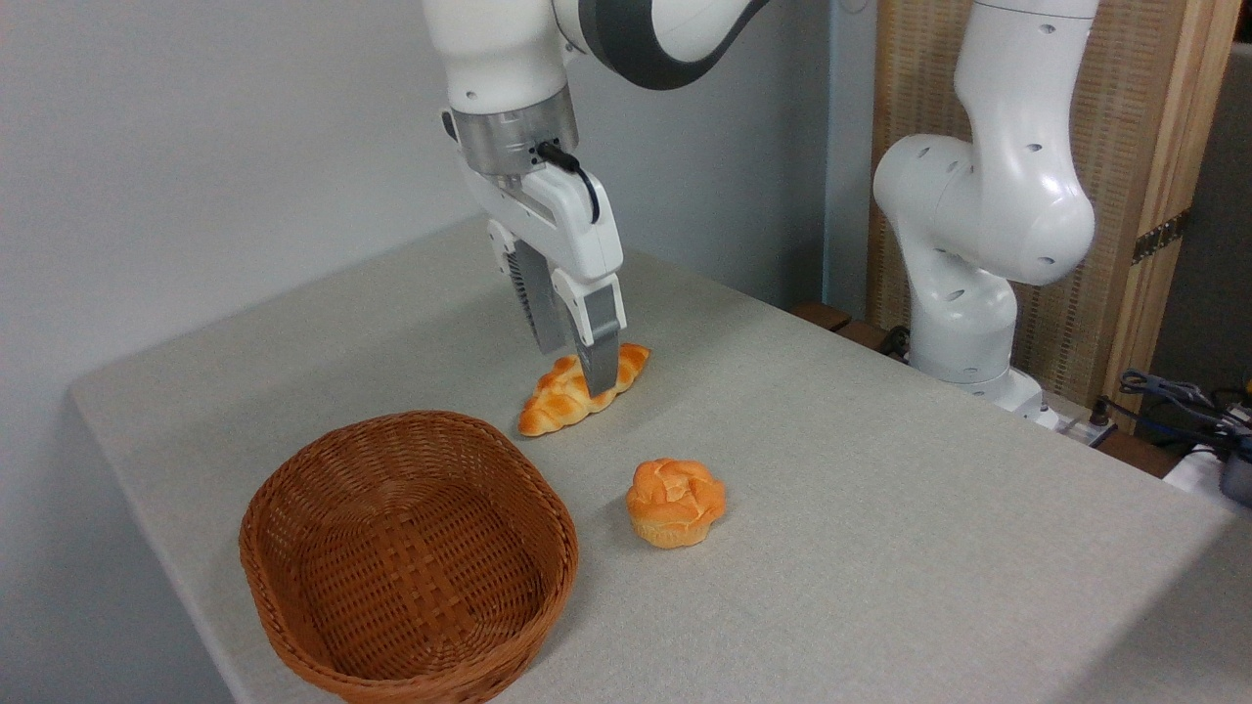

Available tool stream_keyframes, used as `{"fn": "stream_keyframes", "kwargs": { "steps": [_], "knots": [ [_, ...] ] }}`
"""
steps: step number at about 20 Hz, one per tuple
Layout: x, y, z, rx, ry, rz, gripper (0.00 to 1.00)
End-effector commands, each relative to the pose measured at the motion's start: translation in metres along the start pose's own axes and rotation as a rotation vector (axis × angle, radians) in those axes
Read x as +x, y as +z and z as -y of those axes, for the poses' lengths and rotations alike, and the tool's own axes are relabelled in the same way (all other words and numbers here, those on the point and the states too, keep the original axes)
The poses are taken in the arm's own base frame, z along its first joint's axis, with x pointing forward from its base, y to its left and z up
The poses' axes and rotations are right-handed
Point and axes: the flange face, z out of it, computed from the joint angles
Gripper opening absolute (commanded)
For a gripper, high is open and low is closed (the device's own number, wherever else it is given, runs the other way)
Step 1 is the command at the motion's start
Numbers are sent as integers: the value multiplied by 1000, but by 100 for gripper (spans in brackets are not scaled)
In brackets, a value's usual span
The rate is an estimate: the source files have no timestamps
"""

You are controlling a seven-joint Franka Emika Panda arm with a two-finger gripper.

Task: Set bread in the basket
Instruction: 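Move the open gripper past the braided loaf down to the round orange bun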

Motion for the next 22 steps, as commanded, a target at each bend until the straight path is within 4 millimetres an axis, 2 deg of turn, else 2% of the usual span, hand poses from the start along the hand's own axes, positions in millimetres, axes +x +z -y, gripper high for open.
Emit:
{"fn": "stream_keyframes", "kwargs": {
  "steps": [1, 5, 9, 17, 22],
  "knots": [
    [-16, 14, 7, 32, 109, 71, 100],
    [-37, 47, 15, 14, 195, 148, 100],
    [-42, 55, 20, 35, 231, 186, 100],
    [-53, 89, 27, 70, 368, 199, 100],
    [-59, 92, 33, 64, 429, 193, 100]
  ]
}}
